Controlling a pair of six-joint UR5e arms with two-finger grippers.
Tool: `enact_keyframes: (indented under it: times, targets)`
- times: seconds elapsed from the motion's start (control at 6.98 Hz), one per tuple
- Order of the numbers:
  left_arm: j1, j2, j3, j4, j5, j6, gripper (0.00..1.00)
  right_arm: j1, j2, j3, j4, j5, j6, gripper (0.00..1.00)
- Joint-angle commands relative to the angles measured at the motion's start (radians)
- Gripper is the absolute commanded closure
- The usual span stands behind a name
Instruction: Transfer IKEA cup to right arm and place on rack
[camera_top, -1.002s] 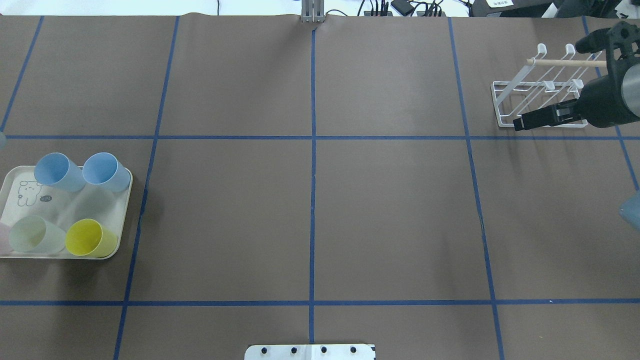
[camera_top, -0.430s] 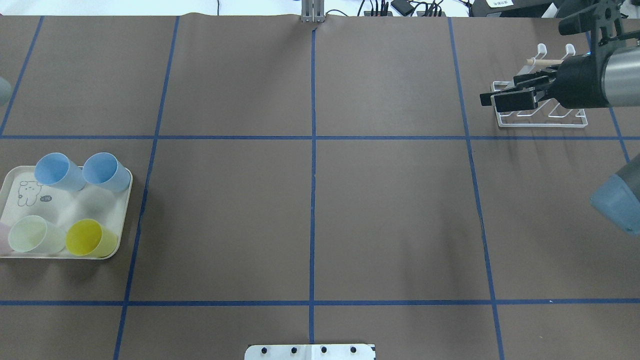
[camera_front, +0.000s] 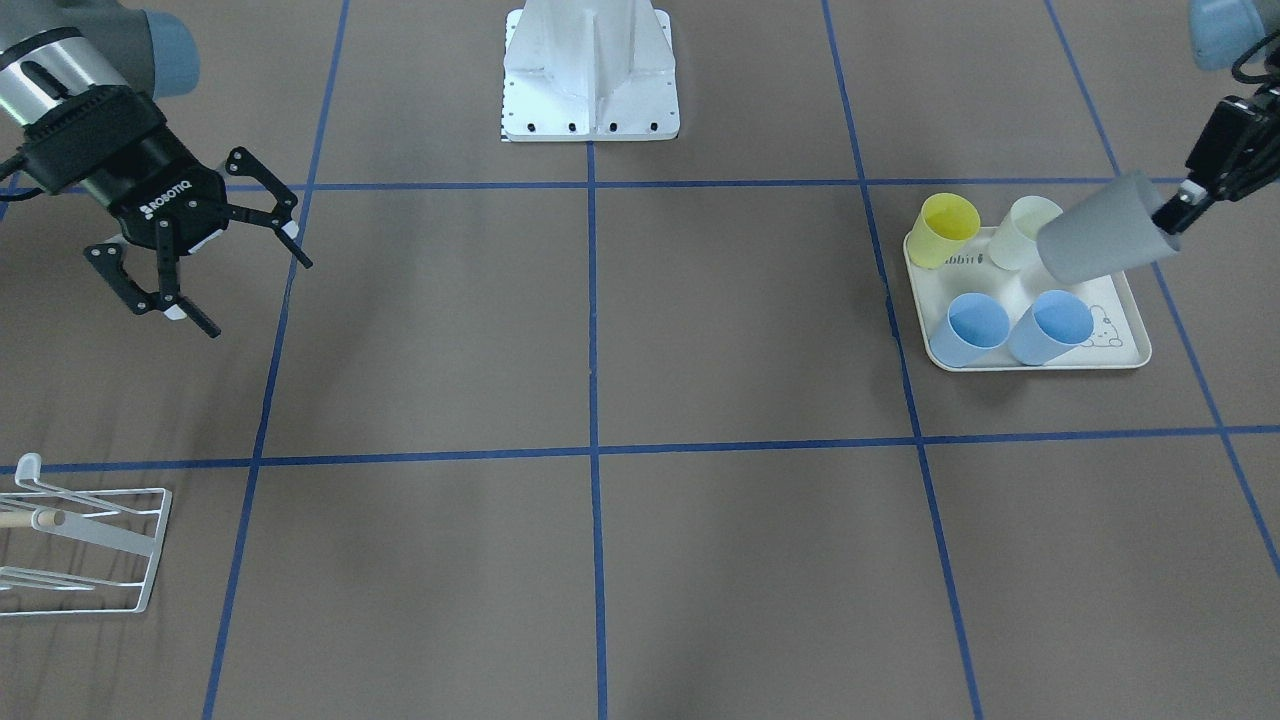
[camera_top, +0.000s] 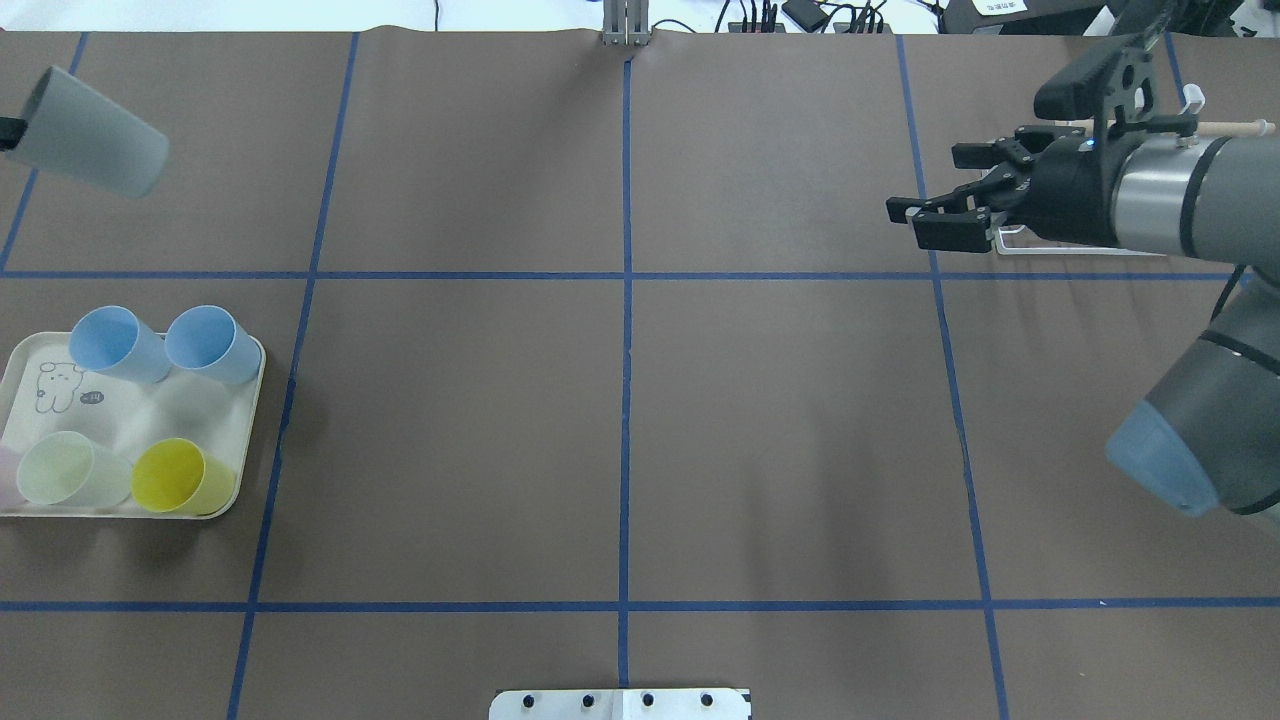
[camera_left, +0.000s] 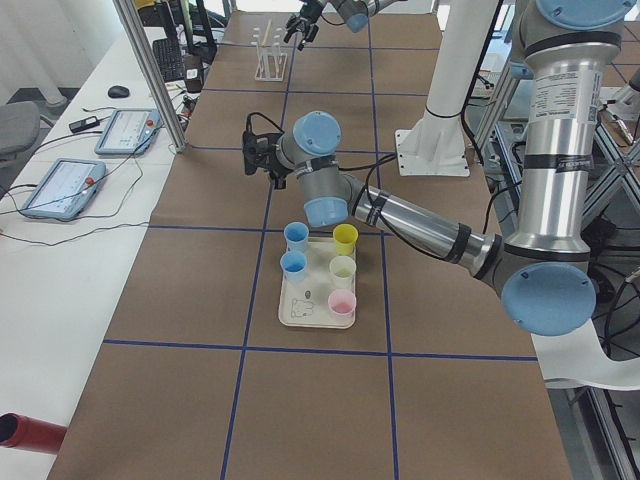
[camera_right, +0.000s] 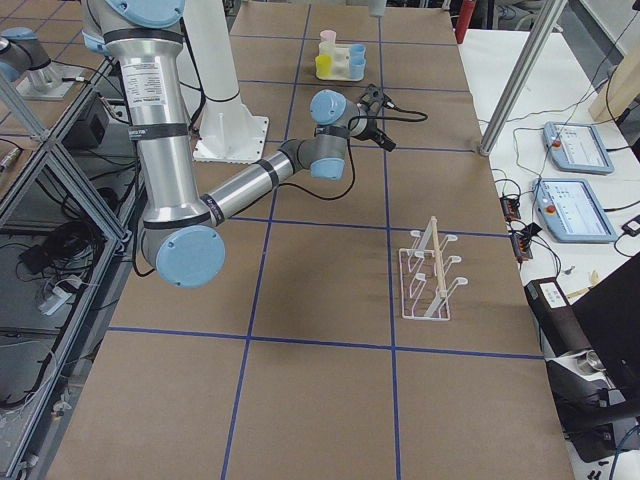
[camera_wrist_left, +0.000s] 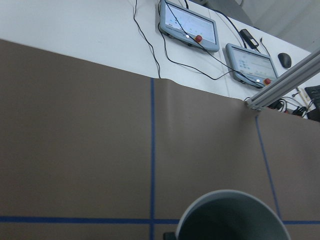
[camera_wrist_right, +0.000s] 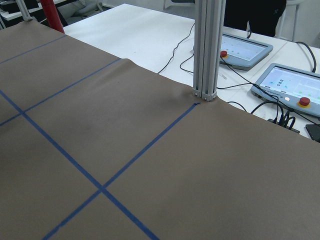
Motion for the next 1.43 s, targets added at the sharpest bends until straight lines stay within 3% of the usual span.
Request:
enact_keyframes:
  times: [0.0,0.29,0.43,0.72,1.29]
  targets:
    - [0.113,-0.144,-0.016,0.006,0.018,-0.382,1.0,-0.143,0.055,-0.003,0.004,-0.203,-0.094,0.03]
    - [0.293,-0.217,-0.009,0.011,0.188,-0.502,1.0,-0.244,0.209,-0.003,0.004,-0.244,-0.118,0.01]
    - [0.354,-0.278,-0.007,0.059,0.237,-0.568,1.0,-0.311,0.25,-0.001,0.001,-0.352,-0.132,0.01]
    - [0.406,-0.315,-0.006,0.101,0.244,-0.628,1.0,-0.494,0.278,-0.003,0.003,-0.701,-0.369,0.02]
    - [0.469,-0.375,-0.013,0.104,0.245,-0.674,1.0,-0.531,0.279,-0.02,-0.002,-0.719,-0.448,0.02]
